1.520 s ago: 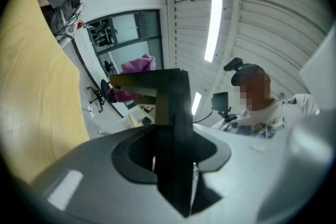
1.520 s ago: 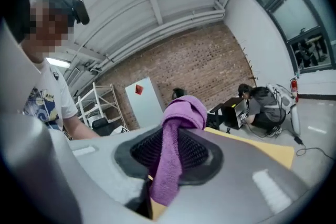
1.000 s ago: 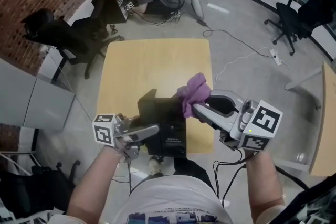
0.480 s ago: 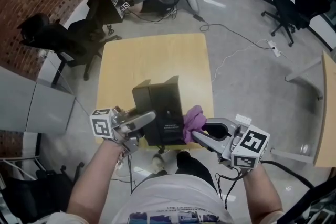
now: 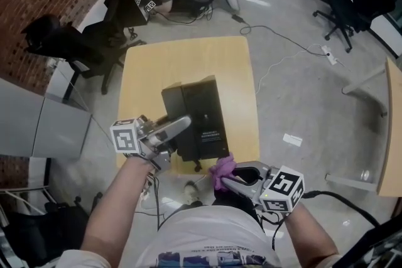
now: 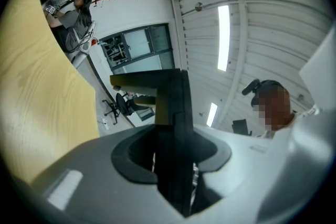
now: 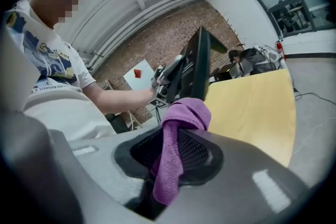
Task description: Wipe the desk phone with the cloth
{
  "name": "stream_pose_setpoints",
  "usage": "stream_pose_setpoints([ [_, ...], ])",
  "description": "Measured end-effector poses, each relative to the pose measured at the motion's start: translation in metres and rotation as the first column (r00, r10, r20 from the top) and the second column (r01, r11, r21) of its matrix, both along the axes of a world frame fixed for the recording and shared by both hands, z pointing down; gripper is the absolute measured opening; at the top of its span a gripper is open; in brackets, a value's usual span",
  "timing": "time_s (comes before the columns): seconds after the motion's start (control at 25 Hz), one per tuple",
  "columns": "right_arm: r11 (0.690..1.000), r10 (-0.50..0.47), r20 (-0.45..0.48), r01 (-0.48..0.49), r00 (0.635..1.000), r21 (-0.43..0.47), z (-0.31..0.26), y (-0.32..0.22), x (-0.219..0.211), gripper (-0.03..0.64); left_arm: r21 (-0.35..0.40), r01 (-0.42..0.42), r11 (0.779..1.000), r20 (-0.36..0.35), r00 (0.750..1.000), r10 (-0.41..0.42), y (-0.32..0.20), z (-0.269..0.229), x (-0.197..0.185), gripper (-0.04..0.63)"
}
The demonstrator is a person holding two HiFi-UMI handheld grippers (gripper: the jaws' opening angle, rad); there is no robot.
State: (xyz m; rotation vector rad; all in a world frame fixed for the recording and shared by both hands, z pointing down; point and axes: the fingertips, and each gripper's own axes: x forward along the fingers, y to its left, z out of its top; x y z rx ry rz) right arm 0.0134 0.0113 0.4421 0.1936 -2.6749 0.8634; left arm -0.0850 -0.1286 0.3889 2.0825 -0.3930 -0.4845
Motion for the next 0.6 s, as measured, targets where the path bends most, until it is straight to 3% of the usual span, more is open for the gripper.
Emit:
stream_pose_setpoints([
  [0.12, 0.998, -0.061, 0.018, 0.061, 0.998, 0.005, -0.001, 0.01, -0.033, 0.087, -0.003, 0.011, 1.0, -0.009, 1.0, -0.011, -0.006, -0.002, 0.001, 0.178],
  [0.28, 0.997, -0.073, 0.015, 0.073, 0.997, 0.015, 0.003, 0.004, -0.056, 0.087, -0.011, 0.012, 1.0, -0.001, 1.0, -0.012, -0.003, 0.003, -0.003, 0.178],
  [0.6, 1.0, -0.005, -0.056, 0.006, 0.998, 0.024, 0.016, -0.008, -0.033, 0.087, -0.019, -0.001, 1.0, -0.005, 1.0, 0.001, 0.009, 0.012, -0.021, 0.178],
])
